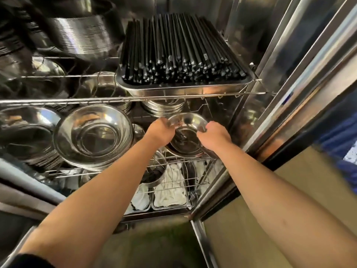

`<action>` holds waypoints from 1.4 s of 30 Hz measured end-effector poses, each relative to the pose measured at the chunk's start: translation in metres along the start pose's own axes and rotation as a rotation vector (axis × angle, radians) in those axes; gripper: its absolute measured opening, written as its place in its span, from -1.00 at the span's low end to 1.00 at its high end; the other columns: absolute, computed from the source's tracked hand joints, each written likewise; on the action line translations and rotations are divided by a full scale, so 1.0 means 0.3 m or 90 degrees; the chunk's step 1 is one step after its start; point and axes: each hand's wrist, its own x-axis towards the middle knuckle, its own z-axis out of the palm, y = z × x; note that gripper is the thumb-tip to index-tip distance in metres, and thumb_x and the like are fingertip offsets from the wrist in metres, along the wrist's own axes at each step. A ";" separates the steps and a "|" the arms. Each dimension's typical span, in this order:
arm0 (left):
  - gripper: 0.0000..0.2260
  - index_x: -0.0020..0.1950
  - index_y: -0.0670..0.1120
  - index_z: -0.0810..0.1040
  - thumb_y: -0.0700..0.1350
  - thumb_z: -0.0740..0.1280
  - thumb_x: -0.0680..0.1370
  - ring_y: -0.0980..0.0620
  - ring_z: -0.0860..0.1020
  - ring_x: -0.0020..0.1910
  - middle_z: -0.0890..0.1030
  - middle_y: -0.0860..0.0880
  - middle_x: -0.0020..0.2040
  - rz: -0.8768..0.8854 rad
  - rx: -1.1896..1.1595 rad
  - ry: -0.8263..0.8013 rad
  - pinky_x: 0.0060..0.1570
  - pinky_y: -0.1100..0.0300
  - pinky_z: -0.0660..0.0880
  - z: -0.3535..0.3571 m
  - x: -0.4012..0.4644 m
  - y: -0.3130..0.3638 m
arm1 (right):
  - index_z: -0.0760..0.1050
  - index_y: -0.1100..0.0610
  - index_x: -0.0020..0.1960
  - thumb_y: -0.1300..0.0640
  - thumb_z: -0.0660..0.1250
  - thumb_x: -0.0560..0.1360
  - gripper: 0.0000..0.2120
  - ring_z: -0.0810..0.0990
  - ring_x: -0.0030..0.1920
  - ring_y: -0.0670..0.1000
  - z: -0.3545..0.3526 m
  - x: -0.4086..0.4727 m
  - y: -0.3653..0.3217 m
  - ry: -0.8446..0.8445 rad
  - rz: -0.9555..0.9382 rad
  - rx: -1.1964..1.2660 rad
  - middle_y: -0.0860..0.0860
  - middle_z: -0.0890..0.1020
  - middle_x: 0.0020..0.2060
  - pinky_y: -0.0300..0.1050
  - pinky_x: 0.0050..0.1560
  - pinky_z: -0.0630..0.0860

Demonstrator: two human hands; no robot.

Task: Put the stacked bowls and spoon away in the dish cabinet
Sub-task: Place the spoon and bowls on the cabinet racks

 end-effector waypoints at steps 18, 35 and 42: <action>-0.66 0.32 -0.02 0.45 0.05 0.29 0.57 0.15 0.53 -0.30 0.57 0.06 -0.18 0.021 -0.113 0.020 -0.49 0.28 0.36 0.034 -0.018 -0.038 | 0.57 0.11 0.28 0.00 0.42 0.52 -0.63 0.49 0.26 0.16 0.032 -0.103 0.010 0.051 -0.223 -0.096 0.11 0.62 0.13 0.08 0.07 0.55; -0.48 0.53 -0.08 0.27 0.05 0.24 0.61 -0.19 0.59 0.12 0.37 -0.19 0.44 0.146 0.166 0.053 0.06 0.07 0.52 -0.046 -0.309 -0.190 | 0.69 0.08 0.08 0.23 0.36 0.54 -0.81 0.60 -0.09 0.12 0.044 -0.115 0.028 0.021 -0.178 -0.112 0.09 0.67 -0.07 -0.08 -0.15 0.54; -0.41 0.57 -0.04 0.18 0.13 0.24 0.60 -0.15 0.59 0.09 0.31 -0.17 0.50 0.107 0.296 0.020 0.14 -0.08 0.51 -0.053 -0.411 -0.316 | 0.49 0.08 -0.38 0.23 0.33 0.50 -0.72 0.55 -0.30 0.10 0.030 -0.191 -0.012 0.023 -0.226 -0.122 0.00 0.51 -0.44 -0.09 -0.25 0.51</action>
